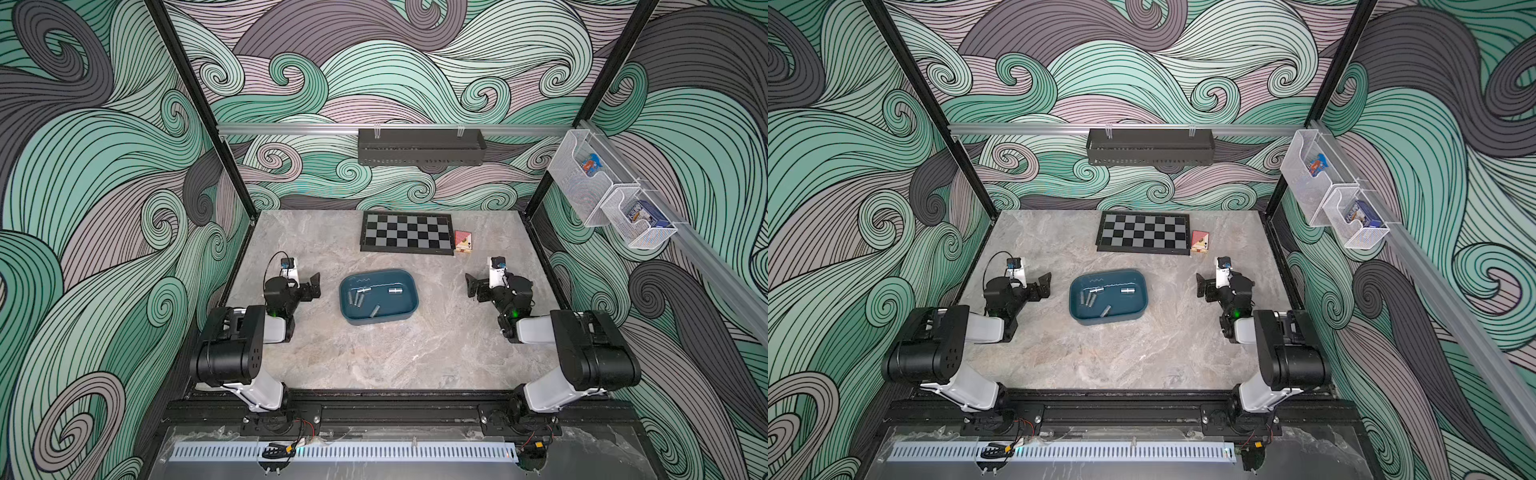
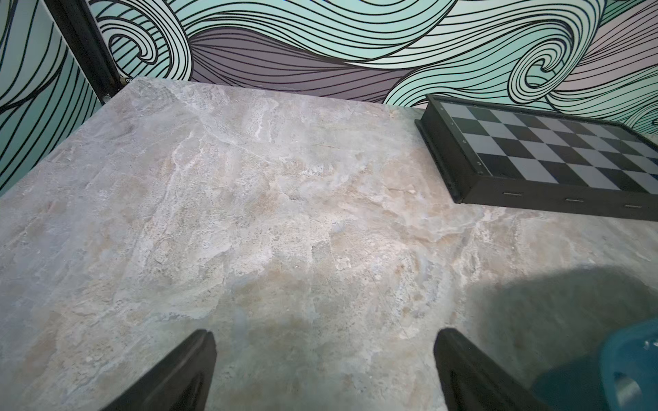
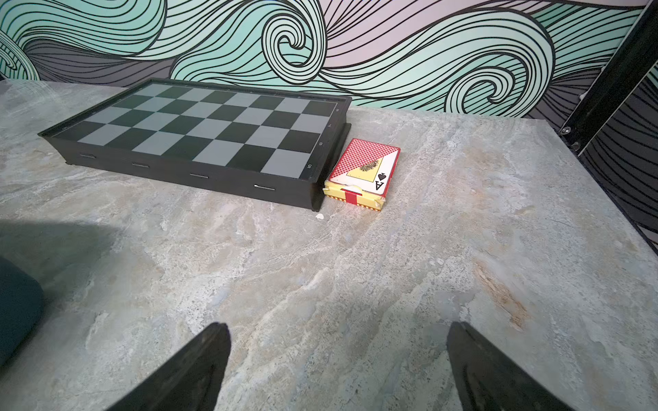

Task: Take out the socket from the storage box
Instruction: Move the storage box to the center of the board.

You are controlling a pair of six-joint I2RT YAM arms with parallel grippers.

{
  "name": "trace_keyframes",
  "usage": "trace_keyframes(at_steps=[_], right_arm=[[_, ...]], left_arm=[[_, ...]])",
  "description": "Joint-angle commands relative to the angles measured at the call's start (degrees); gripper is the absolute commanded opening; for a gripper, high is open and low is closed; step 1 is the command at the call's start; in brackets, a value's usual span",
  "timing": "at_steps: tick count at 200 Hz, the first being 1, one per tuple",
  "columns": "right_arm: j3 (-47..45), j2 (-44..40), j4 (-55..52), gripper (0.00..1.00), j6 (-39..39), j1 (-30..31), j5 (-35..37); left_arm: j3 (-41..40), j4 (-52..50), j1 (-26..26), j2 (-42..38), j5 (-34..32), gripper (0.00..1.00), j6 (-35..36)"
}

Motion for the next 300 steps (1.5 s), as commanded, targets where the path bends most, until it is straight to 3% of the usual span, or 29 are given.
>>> trace_keyframes(at_steps=[1, 146, 165, 183, 197, 215, 236, 254, 282, 300], right_arm=[[0.32, -0.94, 0.67, 0.99, 0.26, -0.12, 0.12], [0.26, -0.83, 0.89, 0.99, 0.43, -0.45, -0.34], [-0.91, -0.87, 3.26, 0.99, 1.69, -1.20, -0.15], [-1.28, -0.75, 4.07, 0.99, 2.22, -1.88, -0.83], [-0.83, -0.95, 2.96, 0.99, 1.99, -1.48, 0.04], [0.14, -4.73, -2.20, 0.99, 2.93, -0.78, 5.48], [2.73, -13.95, -14.10, 0.99, 3.24, -0.56, 7.05], [5.44, -20.94, -21.73, 0.99, 14.98, -0.65, 12.01], [9.53, -26.73, -35.04, 0.99, 38.81, -5.15, 12.33], [13.65, -27.58, -42.70, 0.99, 39.59, -6.16, 6.03]], left_arm=[[1.52, -0.74, 0.23, -0.58, 1.03, 0.99, 0.79], [1.69, -1.13, 0.12, -0.61, 1.20, 0.99, 1.14], [-1.28, 1.85, -0.70, -3.63, -5.10, 0.99, -0.27], [-3.86, 0.59, -1.81, -11.18, -10.88, 0.99, -0.60], [-3.77, -5.92, -3.69, -19.66, -13.01, 0.99, -0.19], [0.19, -19.45, -4.19, -29.83, -21.26, 0.99, -14.63], [7.08, -36.38, -4.15, -37.63, -19.13, 0.99, -16.78], [14.40, -54.64, -3.63, -41.89, -23.76, 0.99, -28.87], [20.97, -66.74, -1.48, -43.01, -17.73, 0.99, -29.67], [24.37, -75.03, -0.59, -41.72, -9.52, 0.99, -29.71]])
